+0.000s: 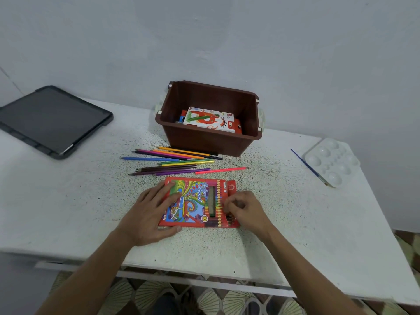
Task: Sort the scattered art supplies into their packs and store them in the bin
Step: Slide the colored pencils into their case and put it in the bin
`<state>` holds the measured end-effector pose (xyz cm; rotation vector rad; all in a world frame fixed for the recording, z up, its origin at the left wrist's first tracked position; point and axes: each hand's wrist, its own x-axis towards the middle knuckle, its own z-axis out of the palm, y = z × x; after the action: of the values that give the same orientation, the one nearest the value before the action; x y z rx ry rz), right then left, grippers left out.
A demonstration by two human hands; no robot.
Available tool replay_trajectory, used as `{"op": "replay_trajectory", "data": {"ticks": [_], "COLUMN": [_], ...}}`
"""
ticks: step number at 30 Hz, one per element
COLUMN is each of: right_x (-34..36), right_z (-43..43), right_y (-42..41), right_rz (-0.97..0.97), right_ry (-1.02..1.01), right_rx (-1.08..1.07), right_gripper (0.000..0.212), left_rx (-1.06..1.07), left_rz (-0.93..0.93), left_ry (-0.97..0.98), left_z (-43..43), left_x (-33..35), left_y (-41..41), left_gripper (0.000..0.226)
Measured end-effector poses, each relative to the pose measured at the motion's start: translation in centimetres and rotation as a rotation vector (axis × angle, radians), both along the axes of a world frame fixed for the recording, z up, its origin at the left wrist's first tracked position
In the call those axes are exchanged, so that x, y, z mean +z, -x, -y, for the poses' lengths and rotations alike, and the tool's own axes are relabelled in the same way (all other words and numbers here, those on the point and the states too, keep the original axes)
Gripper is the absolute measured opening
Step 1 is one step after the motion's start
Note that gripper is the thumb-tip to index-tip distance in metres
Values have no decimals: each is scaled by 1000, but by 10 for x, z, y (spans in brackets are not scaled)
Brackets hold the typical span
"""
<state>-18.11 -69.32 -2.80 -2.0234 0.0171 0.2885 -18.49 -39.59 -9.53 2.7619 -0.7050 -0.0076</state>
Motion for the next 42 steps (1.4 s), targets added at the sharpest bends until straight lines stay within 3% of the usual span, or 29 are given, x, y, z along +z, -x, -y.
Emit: {"op": "replay_trajectory", "data": {"ticks": [7,10,13,19,24,33,42], "right_x": [4,0,-2,-6,-11,-8,6], "right_z": [11,17,20,26,30,77,146], "right_y": [-11,-26,-43,-73,-76,-48,-7], "right_rz": [-32,38,151,188,276,479,563], "right_ry": [-15,178,420,832,1034,1077,1137], "right_rx": [-93,-121,-57,109,149,-43,16], "right_gripper": [11,10,29,56,35,9,20], "left_rx": [-1,-3,-6,-1,-3,-7,-11], "left_rz": [2,4,3,-6,-1,3,15], "left_ry": [-2,3,3,14,26,16,26], "left_z": [0,0,0,0,0,0,1], "left_x": [-1,0,1,1,1,2,4], "left_y": [-1,0,0,0,-1,0,1], "left_gripper": [87,86,86,87,87,87,86]}}
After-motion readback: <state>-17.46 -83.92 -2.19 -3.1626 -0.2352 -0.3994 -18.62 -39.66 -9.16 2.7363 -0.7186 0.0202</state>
